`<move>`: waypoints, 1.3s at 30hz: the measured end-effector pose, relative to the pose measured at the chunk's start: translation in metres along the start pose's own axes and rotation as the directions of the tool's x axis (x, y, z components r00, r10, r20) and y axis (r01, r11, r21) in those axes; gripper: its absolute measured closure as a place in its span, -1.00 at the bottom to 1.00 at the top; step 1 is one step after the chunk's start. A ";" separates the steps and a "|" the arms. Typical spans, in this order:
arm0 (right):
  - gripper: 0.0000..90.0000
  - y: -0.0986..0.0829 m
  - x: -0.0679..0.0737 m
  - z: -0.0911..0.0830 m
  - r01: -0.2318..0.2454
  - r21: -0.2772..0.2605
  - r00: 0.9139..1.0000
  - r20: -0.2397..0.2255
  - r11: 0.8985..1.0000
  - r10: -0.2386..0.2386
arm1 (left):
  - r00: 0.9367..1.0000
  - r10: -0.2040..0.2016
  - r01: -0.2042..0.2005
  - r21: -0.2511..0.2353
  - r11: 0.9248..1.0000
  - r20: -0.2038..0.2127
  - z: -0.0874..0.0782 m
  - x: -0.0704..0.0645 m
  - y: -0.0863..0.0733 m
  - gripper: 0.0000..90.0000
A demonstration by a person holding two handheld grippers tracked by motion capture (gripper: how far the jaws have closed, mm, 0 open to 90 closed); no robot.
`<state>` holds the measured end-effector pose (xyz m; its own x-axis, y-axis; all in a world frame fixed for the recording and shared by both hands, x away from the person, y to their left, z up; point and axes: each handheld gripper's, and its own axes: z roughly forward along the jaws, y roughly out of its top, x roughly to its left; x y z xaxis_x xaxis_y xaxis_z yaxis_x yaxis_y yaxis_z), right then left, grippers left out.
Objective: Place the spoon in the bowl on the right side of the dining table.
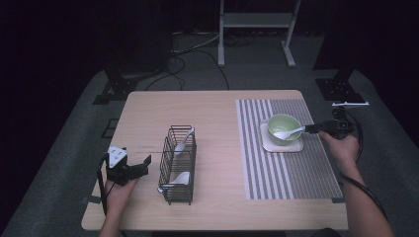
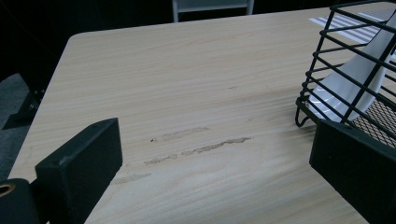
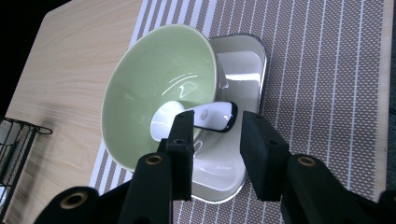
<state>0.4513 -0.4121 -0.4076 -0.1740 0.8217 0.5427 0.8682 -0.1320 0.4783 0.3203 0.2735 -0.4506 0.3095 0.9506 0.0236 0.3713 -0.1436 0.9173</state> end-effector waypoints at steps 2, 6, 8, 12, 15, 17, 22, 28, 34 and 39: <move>0.40 -0.002 -0.001 -0.001 -0.003 -0.003 1.000 -0.007 1.000 0.003 | 1.000 0.002 -0.002 0.002 1.000 0.000 0.000 0.000 0.000 -0.97; 0.27 -0.009 -0.004 0.001 -0.008 -0.009 1.000 -0.018 1.000 0.008 | 1.000 0.001 -0.001 -0.001 1.000 0.002 0.000 0.000 0.000 -0.97; 0.23 -0.012 -0.006 0.001 -0.010 -0.010 1.000 -0.027 1.000 0.010 | 1.000 0.001 -0.001 0.001 1.000 0.002 0.000 0.000 0.000 -0.97; 0.01 -0.018 -0.008 0.002 -0.011 -0.033 0.999 -0.046 0.999 0.010 | 1.000 -0.003 0.003 -0.003 1.000 0.000 -0.002 0.001 -0.001 -0.97; -0.08 -0.021 -0.009 0.002 -0.009 -0.048 0.999 -0.046 0.999 0.007 | 1.000 -0.006 0.006 -0.003 1.000 -0.005 -0.003 0.002 -0.001 -0.97; -0.12 -0.022 -0.008 0.002 -0.006 -0.051 0.999 -0.047 0.999 0.003 | 1.000 -0.001 0.001 -0.001 1.000 -0.004 -0.003 0.001 -0.001 -0.97; -0.14 -0.028 -0.005 0.001 0.012 -0.051 0.997 -0.072 0.999 -0.016 | 1.000 0.002 -0.002 0.005 1.000 -0.003 -0.002 0.000 -0.001 -0.97; -0.16 -0.036 0.000 0.004 0.040 -0.026 0.997 -0.068 0.999 -0.042 | 1.000 0.000 0.000 0.002 1.000 -0.003 -0.003 0.000 -0.001 -0.97; -0.17 -0.040 0.004 0.004 0.068 -0.012 0.996 -0.056 0.998 -0.069 | 1.000 0.000 0.000 0.004 1.000 -0.004 -0.003 0.000 -0.001 -0.97; -0.17 -0.044 0.007 0.006 0.084 0.002 0.995 -0.056 0.996 -0.084 | 1.000 0.000 0.000 0.003 1.000 -0.005 -0.003 0.000 -0.001 -0.97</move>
<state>0.4145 -0.3970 -0.4290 -0.2721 0.7976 0.5383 0.8513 -0.0612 0.5210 0.3177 0.2743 -0.4507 0.3052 0.9519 0.0254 0.3736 -0.1442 0.9163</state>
